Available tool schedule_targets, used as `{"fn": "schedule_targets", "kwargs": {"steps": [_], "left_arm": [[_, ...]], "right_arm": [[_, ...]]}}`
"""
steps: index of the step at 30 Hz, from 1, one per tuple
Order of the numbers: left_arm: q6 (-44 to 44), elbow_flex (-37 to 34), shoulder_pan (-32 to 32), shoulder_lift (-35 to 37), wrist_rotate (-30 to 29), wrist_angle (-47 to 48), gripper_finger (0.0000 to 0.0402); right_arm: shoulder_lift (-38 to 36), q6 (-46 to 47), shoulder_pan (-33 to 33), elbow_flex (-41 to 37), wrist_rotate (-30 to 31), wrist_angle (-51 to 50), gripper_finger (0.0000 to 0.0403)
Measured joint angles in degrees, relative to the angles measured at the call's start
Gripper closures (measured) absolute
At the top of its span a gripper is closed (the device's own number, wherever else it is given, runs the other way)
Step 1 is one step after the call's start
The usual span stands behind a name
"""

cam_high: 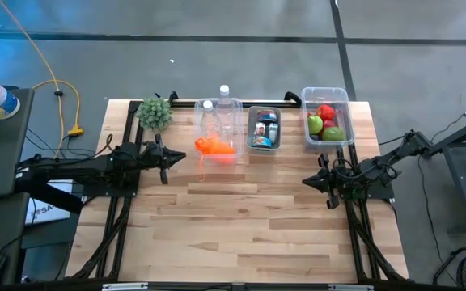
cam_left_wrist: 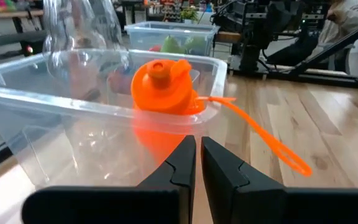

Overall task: Pick & Place Food Item
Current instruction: Return to Home Position

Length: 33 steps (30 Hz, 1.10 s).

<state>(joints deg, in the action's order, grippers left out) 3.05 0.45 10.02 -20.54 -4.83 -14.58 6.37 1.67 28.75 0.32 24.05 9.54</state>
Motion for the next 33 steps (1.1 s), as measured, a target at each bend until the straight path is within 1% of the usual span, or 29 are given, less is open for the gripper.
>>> {"fn": "schedule_targets", "kwargs": {"steps": [33], "left_arm": [[0.83, 0.0, 0.0, -0.79, 0.05, -0.04, 0.0381]], "right_arm": [[0.02, 0.02, 0.0, 0.0, -0.02, 0.0, 0.0401]]}}
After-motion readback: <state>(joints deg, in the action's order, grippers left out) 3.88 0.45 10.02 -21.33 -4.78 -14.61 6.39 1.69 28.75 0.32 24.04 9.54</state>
